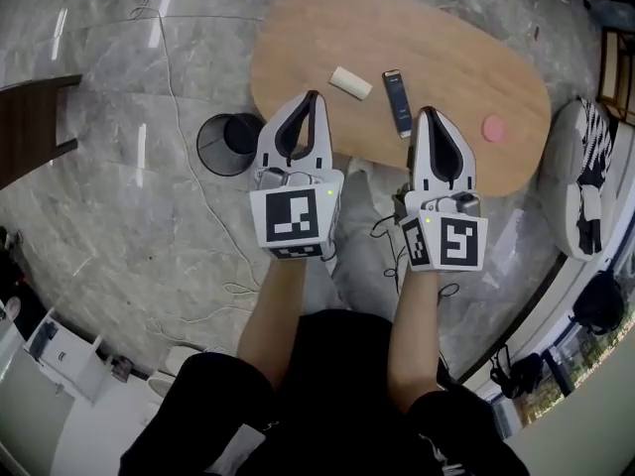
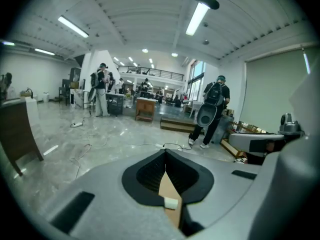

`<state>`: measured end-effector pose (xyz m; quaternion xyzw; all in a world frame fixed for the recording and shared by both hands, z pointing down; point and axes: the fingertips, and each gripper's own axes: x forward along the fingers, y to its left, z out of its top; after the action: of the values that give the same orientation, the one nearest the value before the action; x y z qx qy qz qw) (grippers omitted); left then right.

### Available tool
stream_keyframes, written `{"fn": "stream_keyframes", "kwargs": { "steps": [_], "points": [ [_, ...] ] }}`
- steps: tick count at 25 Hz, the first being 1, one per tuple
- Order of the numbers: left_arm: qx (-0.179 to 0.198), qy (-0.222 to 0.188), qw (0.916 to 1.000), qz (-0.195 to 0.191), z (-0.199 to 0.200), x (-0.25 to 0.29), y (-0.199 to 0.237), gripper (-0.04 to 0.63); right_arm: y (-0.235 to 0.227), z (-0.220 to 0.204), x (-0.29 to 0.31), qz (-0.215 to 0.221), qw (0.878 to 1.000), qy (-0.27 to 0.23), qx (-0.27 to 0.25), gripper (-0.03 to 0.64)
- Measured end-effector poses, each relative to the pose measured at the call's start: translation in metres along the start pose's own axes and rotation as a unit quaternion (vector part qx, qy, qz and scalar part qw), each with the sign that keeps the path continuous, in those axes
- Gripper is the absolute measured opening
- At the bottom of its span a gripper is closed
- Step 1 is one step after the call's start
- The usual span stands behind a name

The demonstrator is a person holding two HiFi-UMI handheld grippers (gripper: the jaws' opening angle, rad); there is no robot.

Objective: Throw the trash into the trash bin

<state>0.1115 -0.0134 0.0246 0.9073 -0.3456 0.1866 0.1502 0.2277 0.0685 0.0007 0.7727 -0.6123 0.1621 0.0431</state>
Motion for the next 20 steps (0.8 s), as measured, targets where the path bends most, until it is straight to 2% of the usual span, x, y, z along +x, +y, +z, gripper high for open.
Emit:
{"fn": "stream_keyframes", "kwargs": {
  "steps": [4, 10, 15, 20],
  "points": [
    [-0.019, 0.022, 0.9996, 0.003, -0.058, 0.032, -0.001, 0.006, -0.020, -0.051, 0.018, -0.023, 0.999, 0.018, 0.034, 0.013],
    [-0.025, 0.050, 0.9984, -0.006, -0.123, 0.056, -0.004, 0.006, -0.017, -0.136, 0.040, -0.006, 0.997, 0.064, 0.051, 0.014],
    [-0.033, 0.057, 0.9976, 0.020, -0.171, 0.082, 0.015, 0.006, -0.034, -0.189, 0.056, -0.015, 0.995, 0.070, 0.070, 0.014],
    [-0.031, 0.068, 0.9970, 0.023, -0.201, 0.100, 0.021, 0.006, -0.037, -0.239, 0.072, 0.018, 0.991, 0.100, 0.083, 0.014]
  ]
}}
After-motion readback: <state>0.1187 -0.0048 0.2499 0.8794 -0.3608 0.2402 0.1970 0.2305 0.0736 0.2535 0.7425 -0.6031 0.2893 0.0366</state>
